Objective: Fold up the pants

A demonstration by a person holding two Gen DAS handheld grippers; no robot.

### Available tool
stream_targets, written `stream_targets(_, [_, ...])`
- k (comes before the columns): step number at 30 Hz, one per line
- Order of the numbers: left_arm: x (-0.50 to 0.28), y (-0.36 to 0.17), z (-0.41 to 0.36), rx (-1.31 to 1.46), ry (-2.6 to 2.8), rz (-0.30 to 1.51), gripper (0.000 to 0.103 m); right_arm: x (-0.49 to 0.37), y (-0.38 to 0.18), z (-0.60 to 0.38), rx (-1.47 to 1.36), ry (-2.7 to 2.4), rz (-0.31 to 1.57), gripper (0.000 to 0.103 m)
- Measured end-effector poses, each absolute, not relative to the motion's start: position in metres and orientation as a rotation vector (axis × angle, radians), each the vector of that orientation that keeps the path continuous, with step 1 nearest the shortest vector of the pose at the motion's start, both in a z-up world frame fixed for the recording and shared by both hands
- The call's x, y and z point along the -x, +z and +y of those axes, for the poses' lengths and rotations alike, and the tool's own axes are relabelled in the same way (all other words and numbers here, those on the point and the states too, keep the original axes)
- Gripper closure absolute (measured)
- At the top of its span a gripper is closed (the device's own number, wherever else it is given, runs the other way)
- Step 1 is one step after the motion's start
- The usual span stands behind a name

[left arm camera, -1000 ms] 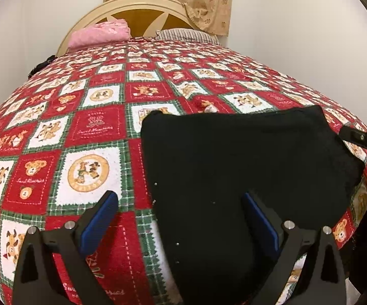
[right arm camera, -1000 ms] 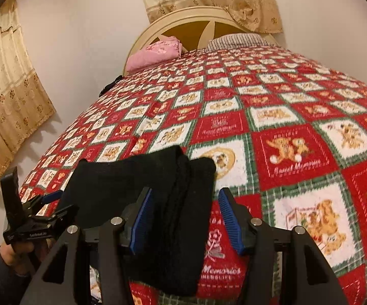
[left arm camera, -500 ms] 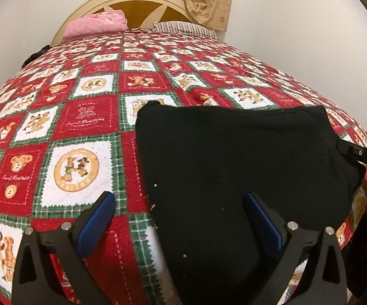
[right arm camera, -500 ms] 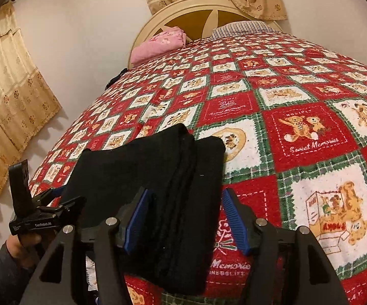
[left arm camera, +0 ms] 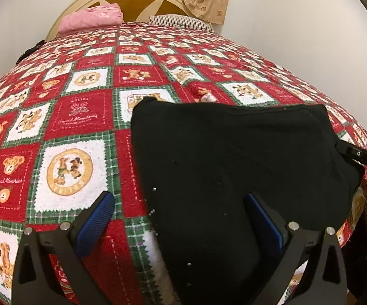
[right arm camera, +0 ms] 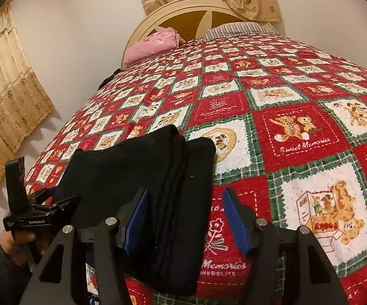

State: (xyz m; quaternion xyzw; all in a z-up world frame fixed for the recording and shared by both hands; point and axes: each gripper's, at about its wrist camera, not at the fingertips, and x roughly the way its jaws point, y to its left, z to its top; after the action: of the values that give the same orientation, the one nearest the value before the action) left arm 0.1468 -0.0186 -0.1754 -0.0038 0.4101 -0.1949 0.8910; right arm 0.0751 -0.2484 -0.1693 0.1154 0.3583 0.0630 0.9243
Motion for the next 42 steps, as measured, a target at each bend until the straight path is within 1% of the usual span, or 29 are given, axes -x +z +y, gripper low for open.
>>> stream_targets(11, [-0.151,-0.175,-0.021,0.008,-0.434,0.857,0.000,-0.075,-0.176,-0.236,-0.252,0.168,0.691,0.041])
stream_targets(13, [-0.151,-0.175,-0.021,0.006,-0.442,0.858,0.000,-0.075,-0.176,-0.238,-0.271,0.175,0.689,0.045])
stream_targets(15, [-0.151,-0.174,-0.021,0.013,-0.448,0.857,0.000,-0.074,-0.177,-0.243,-0.298,0.189,0.686,0.055])
stream_targets(17, [-0.150,-0.174,-0.019,0.024,-0.459,0.853,0.001,-0.073,-0.177,-0.247,-0.330,0.204,0.682,0.058])
stream_targets(19, [-0.150,-0.173,-0.018,0.038,-0.475,0.845,0.006,-0.073,-0.177,-0.248,-0.341,0.210,0.679,0.061])
stream_targets(20, [-0.149,-0.173,-0.018,0.042,-0.486,0.840,0.014,-0.072,-0.177,-0.247,-0.343,0.215,0.675,0.065])
stream_targets(21, [-0.149,-0.172,-0.017,0.050,-0.503,0.833,0.027,-0.072,-0.177,-0.246,-0.343,0.220,0.672,0.068])
stream_targets(22, [-0.148,-0.171,-0.017,0.062,-0.529,0.828,0.033,-0.070,-0.175,-0.243,-0.338,0.226,0.667,0.069])
stream_targets(23, [-0.148,-0.170,-0.017,0.066,-0.537,0.825,0.038,-0.068,-0.173,-0.240,-0.331,0.228,0.661,0.070])
stream_targets(25, [-0.149,-0.171,-0.015,0.080,-0.547,0.825,0.041,-0.063,-0.168,-0.235,-0.315,0.229,0.650,0.071])
stream_targets(27, [-0.150,-0.171,-0.007,0.132,-0.567,0.825,0.054,-0.058,-0.161,-0.232,-0.318,0.242,0.635,0.072])
stream_targets(28, [-0.151,-0.171,-0.002,0.163,-0.579,0.825,0.058,-0.055,-0.159,-0.230,-0.317,0.248,0.630,0.072])
stream_targets(29, [-0.151,-0.172,0.002,0.191,-0.591,0.824,0.066,-0.053,-0.157,-0.230,-0.316,0.252,0.626,0.073])
stream_targets(30, [-0.152,-0.172,0.006,0.225,-0.609,0.825,0.072,-0.050,-0.154,-0.227,-0.315,0.258,0.621,0.073])
stream_targets(33, [-0.151,-0.172,0.013,0.282,-0.636,0.823,0.079,-0.045,-0.145,-0.216,-0.287,0.272,0.614,0.073])
stream_targets(38, [-0.140,-0.158,0.031,0.352,-0.660,0.777,0.080,-0.049,-0.124,-0.195,-0.213,0.307,0.615,0.074])
stream_targets(42, [-0.131,-0.142,0.061,0.375,-0.629,0.722,0.080,-0.072,-0.110,-0.172,-0.158,0.365,0.632,0.074])
